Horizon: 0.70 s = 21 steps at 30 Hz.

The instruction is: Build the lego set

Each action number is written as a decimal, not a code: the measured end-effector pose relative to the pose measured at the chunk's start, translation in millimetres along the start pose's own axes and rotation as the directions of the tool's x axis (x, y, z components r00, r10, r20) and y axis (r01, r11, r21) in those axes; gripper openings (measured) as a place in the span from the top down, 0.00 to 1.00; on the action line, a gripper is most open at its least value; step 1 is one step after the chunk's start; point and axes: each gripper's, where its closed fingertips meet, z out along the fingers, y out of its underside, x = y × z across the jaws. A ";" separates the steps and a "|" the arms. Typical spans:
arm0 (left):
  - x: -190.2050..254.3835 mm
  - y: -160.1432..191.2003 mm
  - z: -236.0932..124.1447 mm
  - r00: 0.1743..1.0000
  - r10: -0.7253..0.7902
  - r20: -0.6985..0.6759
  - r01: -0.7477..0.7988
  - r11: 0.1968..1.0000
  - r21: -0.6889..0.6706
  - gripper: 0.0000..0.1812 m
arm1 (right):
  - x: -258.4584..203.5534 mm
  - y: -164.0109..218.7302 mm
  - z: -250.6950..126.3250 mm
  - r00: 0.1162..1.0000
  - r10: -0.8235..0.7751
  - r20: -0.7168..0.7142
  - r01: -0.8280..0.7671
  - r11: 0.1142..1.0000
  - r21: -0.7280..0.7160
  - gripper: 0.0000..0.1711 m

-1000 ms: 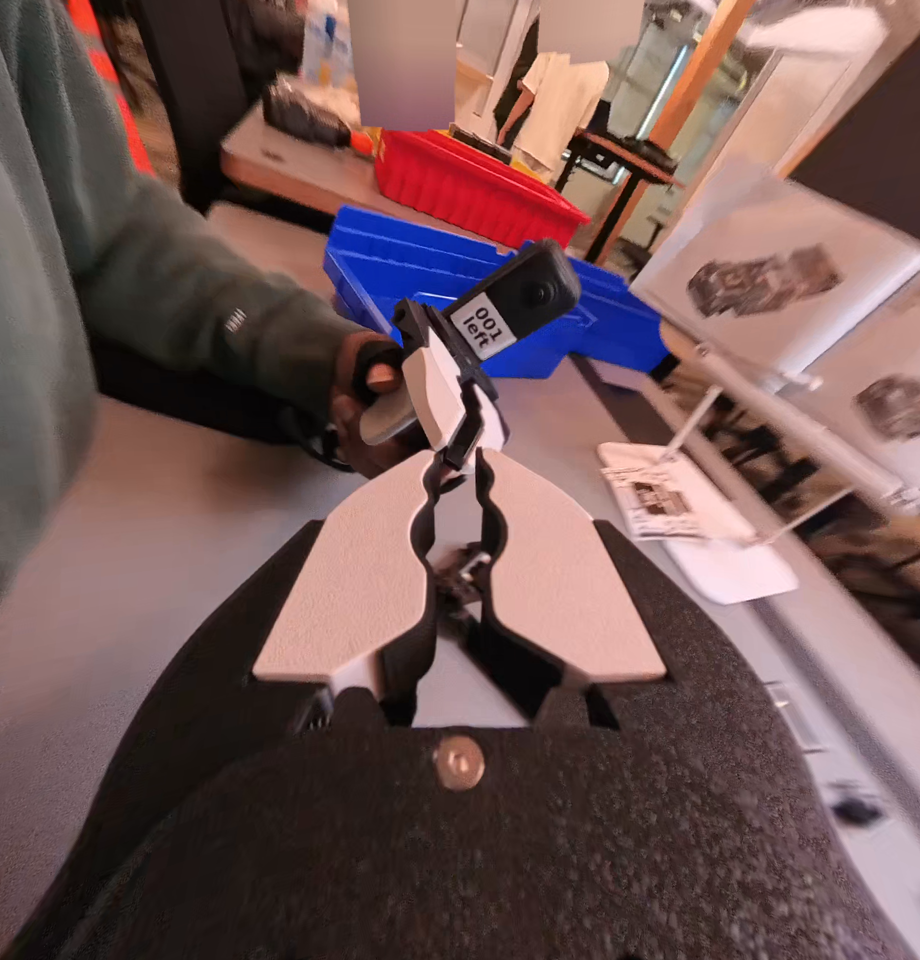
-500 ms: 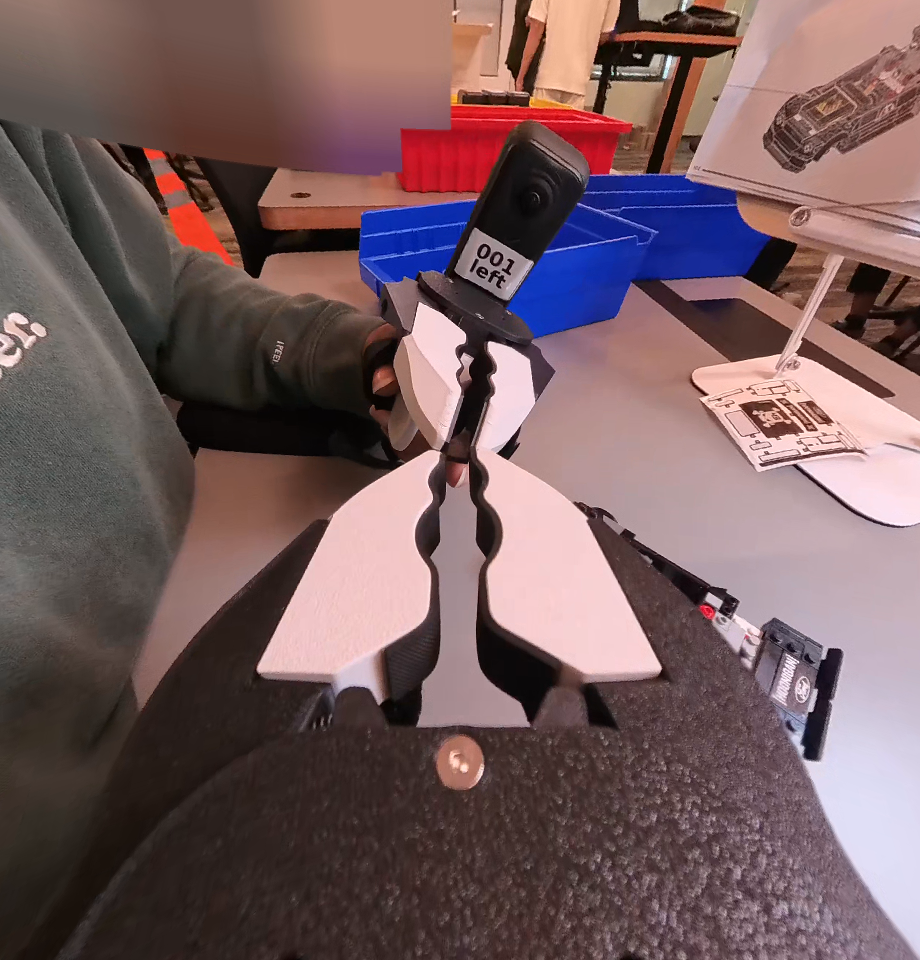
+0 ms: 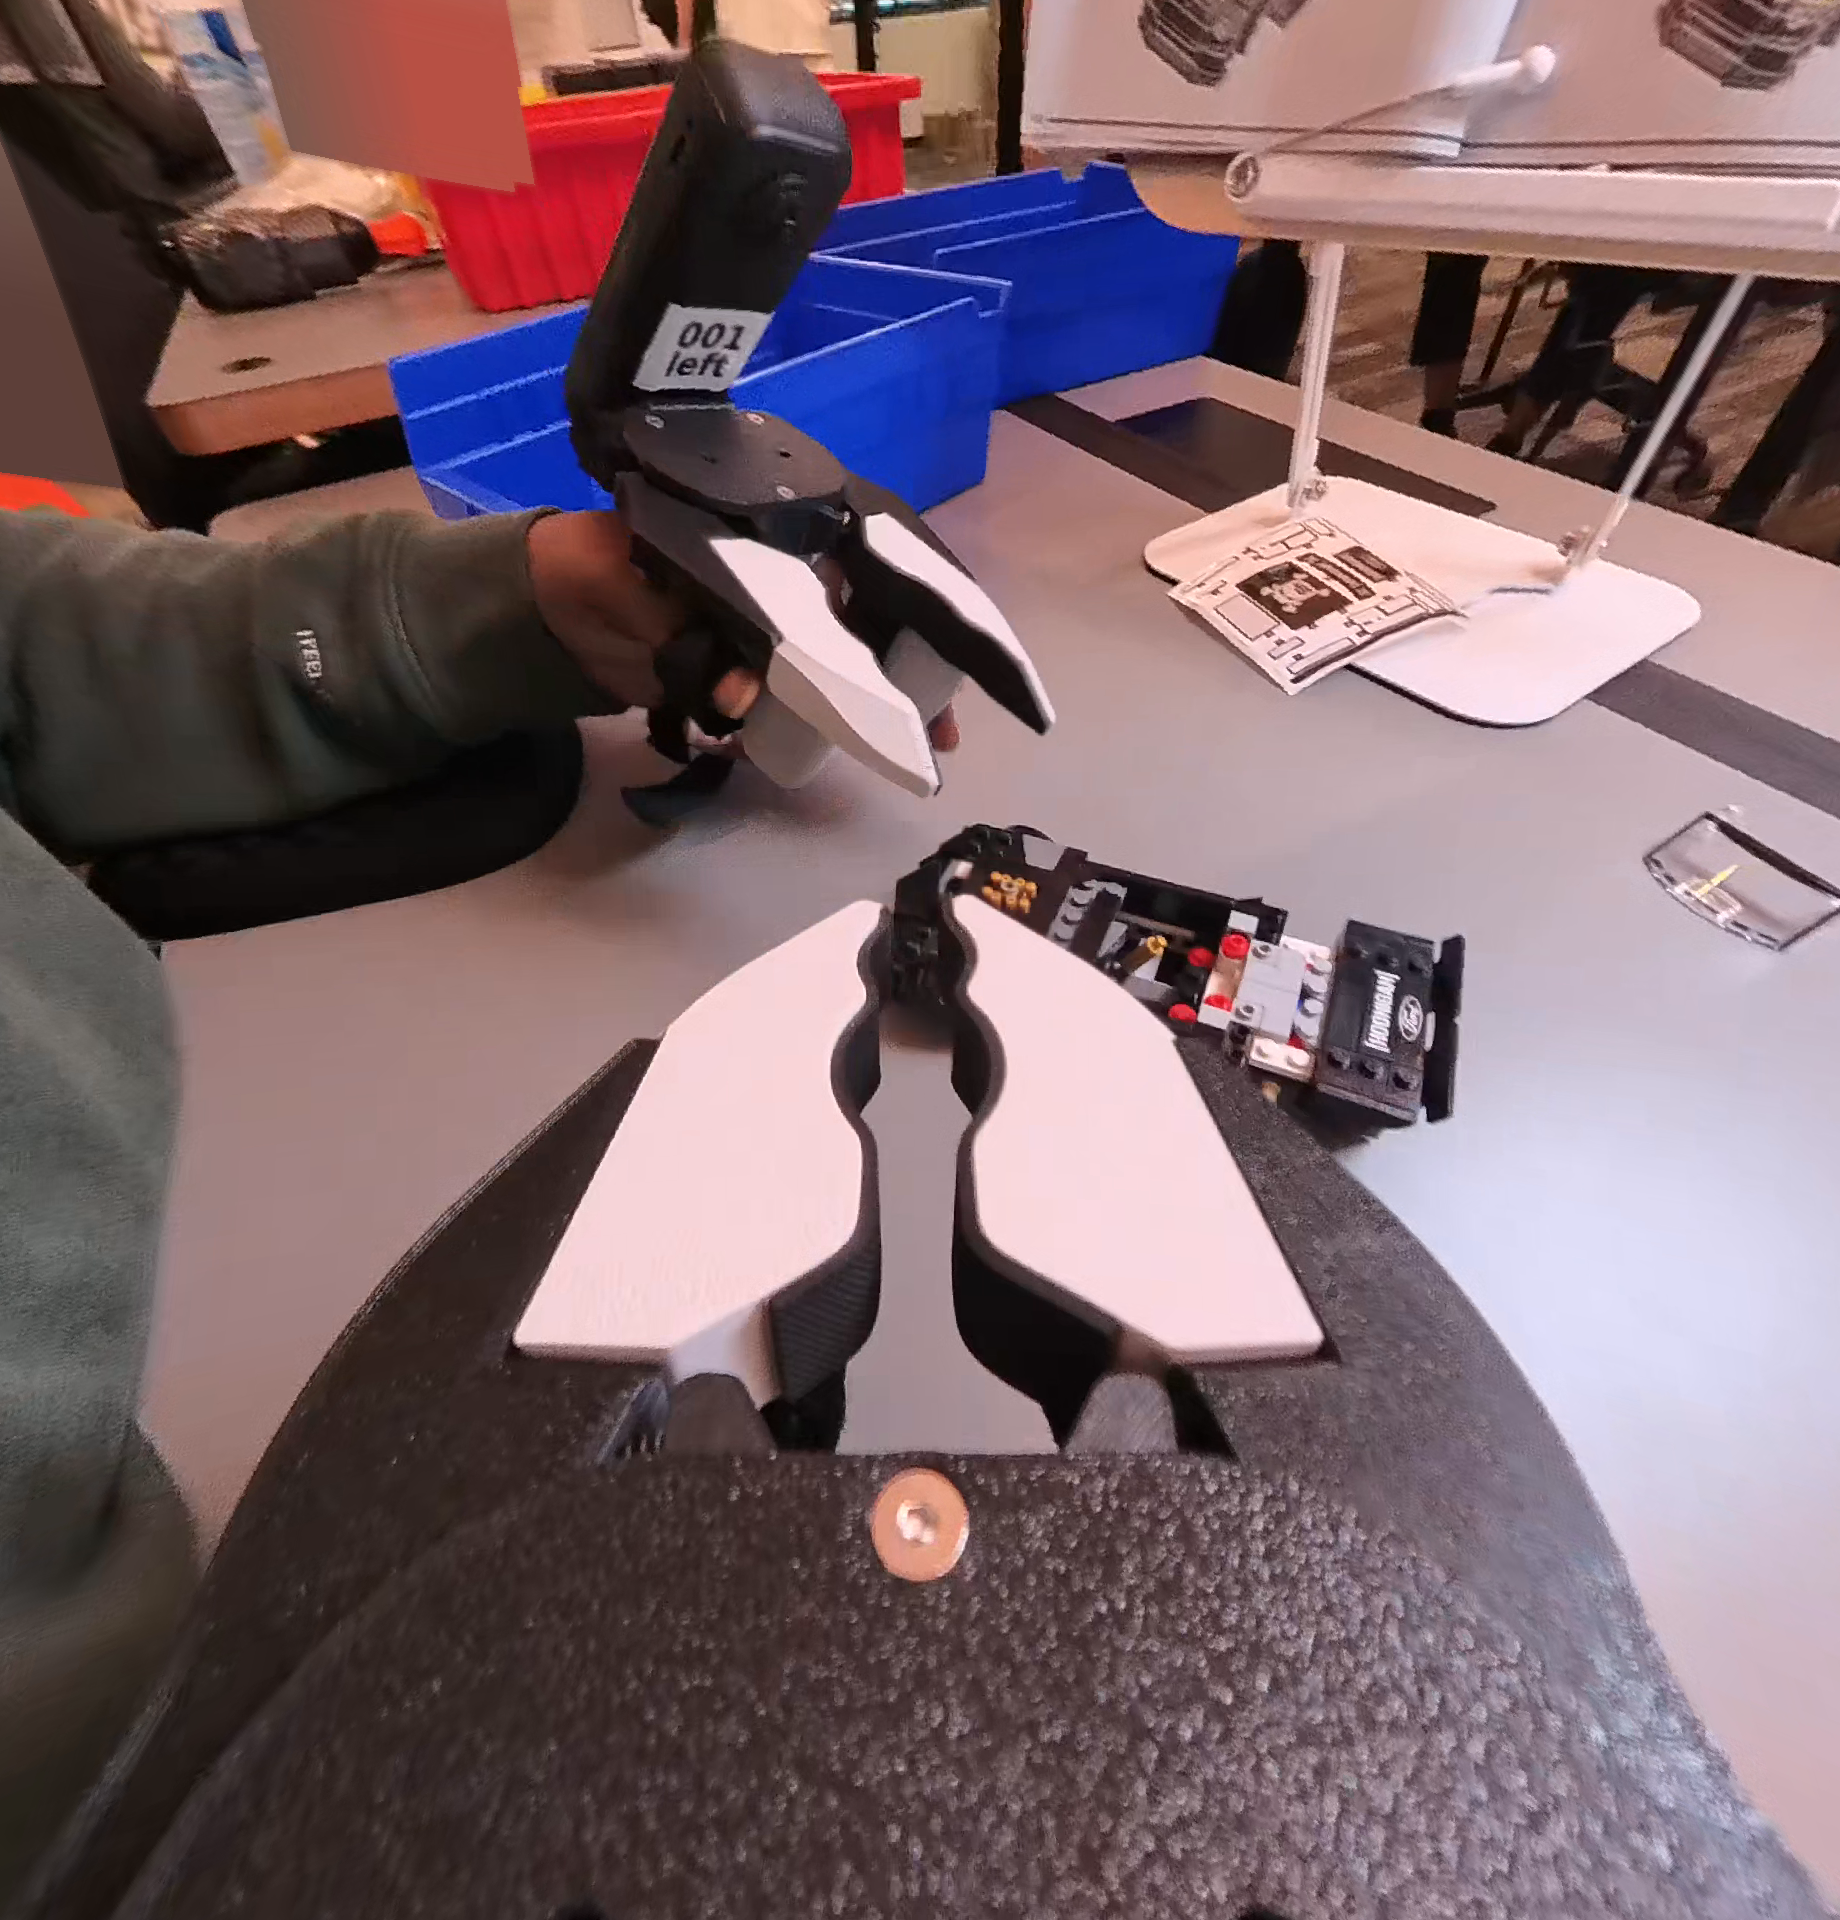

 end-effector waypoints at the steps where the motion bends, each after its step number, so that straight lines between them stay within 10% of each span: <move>1: -6.6 4.7 0.6 1.000 0.000 0.028 0.001 1.000 -0.026 0.67 | 1.0 1.6 -1.2 1.000 0.007 -0.005 -0.007 1.000 0.001 0.95; 21: 29.4 44.0 28.0 0.998 0.030 -0.060 -0.044 0.967 -0.251 0.65 | 2.6 16.8 1.1 0.999 0.032 -0.021 -0.033 0.999 -0.004 0.95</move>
